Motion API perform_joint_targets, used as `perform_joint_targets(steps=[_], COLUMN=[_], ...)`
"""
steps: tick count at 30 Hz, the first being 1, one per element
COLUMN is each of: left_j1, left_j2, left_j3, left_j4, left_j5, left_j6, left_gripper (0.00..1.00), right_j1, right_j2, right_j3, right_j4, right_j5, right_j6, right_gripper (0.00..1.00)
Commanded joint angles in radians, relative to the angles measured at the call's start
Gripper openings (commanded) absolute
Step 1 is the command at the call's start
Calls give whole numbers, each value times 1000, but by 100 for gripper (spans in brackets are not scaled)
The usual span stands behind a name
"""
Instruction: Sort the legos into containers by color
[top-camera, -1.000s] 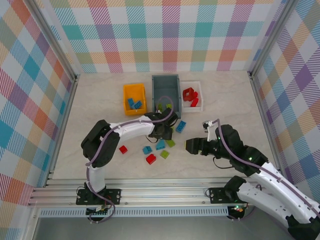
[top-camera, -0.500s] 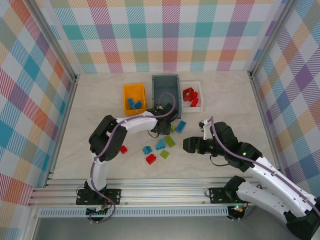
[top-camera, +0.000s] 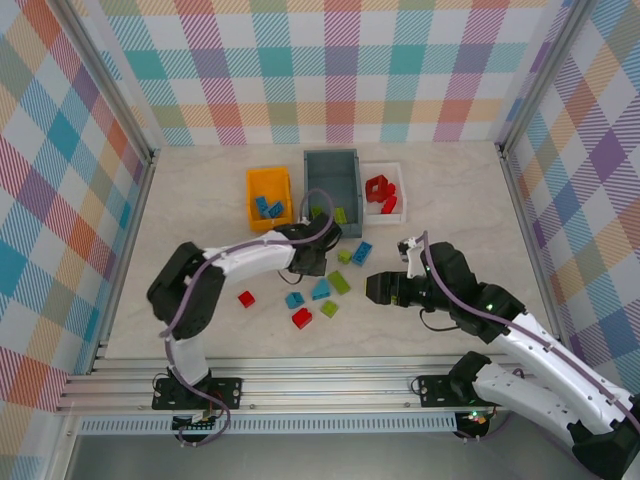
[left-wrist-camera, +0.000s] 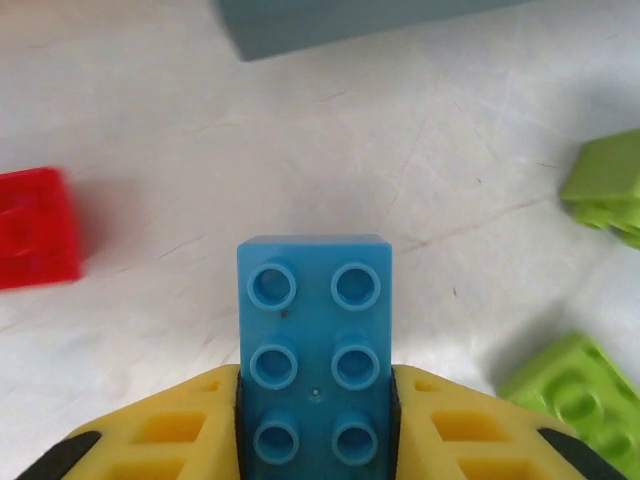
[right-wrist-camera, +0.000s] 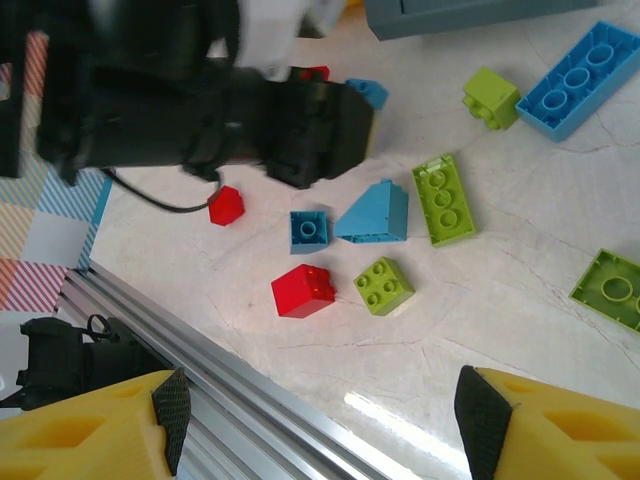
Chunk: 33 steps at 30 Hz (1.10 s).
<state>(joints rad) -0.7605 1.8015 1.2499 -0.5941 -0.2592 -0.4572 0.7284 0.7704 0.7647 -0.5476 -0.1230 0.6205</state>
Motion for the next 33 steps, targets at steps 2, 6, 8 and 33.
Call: perform_joint_targets(steps=[2, 6, 8, 33], left_j1=[86, 246, 317, 531], left_j2=[-184, -156, -97, 359], left_j3=[10, 126, 209, 837], left_j4=[-101, -142, -148, -327], left_j5=[12, 118, 166, 388], left_j6=[-19, 53, 89, 120], left_gripper=[33, 33, 32, 58], right_j1=[26, 76, 88, 91], right_j2=[44, 185, 260, 437], right_j3=[50, 113, 155, 267], right_j4=[87, 219, 285, 312], right_j5=[-38, -47, -38, 56], right_j6=[-72, -145, -158, -131], right_gripper=[72, 73, 73, 74])
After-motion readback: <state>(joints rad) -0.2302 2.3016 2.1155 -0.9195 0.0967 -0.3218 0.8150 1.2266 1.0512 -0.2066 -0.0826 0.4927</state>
